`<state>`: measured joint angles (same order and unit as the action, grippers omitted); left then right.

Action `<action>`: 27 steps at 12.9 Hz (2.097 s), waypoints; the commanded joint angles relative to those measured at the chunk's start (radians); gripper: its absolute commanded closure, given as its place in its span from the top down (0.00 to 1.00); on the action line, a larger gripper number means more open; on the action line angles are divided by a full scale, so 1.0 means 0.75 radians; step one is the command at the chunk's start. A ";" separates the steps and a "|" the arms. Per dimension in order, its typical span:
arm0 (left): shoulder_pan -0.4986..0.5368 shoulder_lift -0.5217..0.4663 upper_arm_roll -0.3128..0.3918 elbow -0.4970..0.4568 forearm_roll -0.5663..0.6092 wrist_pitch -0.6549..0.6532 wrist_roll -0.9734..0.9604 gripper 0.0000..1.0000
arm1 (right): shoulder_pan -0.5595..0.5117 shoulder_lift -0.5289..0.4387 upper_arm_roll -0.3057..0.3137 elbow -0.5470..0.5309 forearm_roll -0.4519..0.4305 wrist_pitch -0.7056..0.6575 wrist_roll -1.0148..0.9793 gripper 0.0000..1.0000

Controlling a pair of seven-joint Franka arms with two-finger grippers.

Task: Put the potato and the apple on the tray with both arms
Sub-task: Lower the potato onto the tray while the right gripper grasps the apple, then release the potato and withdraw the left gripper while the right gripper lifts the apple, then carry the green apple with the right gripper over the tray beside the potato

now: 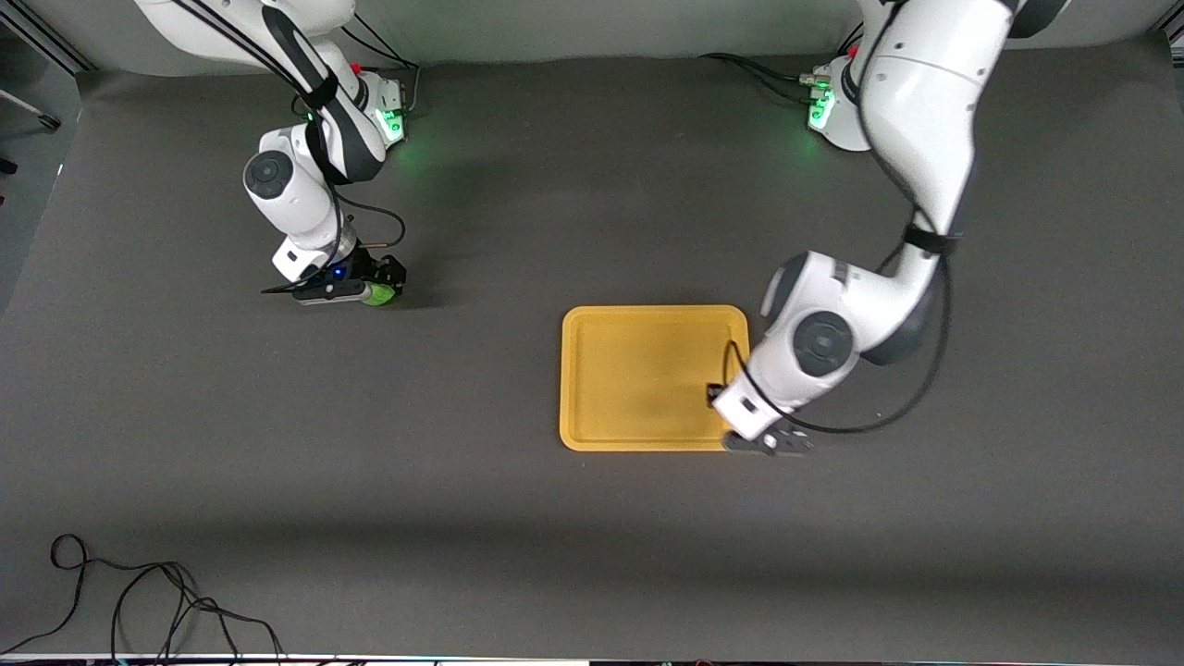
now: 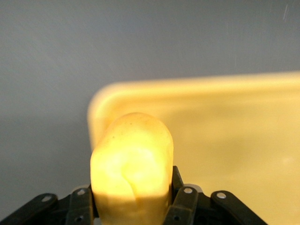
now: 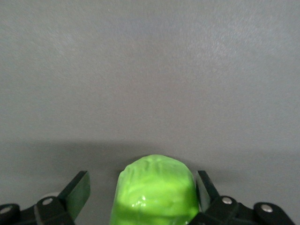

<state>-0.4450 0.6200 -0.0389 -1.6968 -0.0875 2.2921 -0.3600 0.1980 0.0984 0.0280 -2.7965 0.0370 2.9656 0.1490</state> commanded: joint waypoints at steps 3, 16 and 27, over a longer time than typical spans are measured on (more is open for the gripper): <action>-0.053 -0.070 0.029 -0.149 -0.008 -0.009 -0.060 0.69 | 0.018 0.004 -0.009 -0.035 0.024 0.026 0.018 1.00; 0.396 -0.538 0.050 -0.098 0.096 -0.399 0.555 1.00 | 0.008 -0.273 -0.052 0.857 0.006 -1.269 0.006 0.38; 0.655 -0.794 0.068 -0.182 0.129 -0.587 0.920 1.00 | 0.349 0.570 -0.039 2.261 -0.016 -1.741 0.488 0.32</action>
<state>0.0363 0.0856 0.0212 -1.7988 -0.0036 1.8892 0.3169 0.3631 0.3616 0.0072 -1.3342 0.0366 1.7283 0.3753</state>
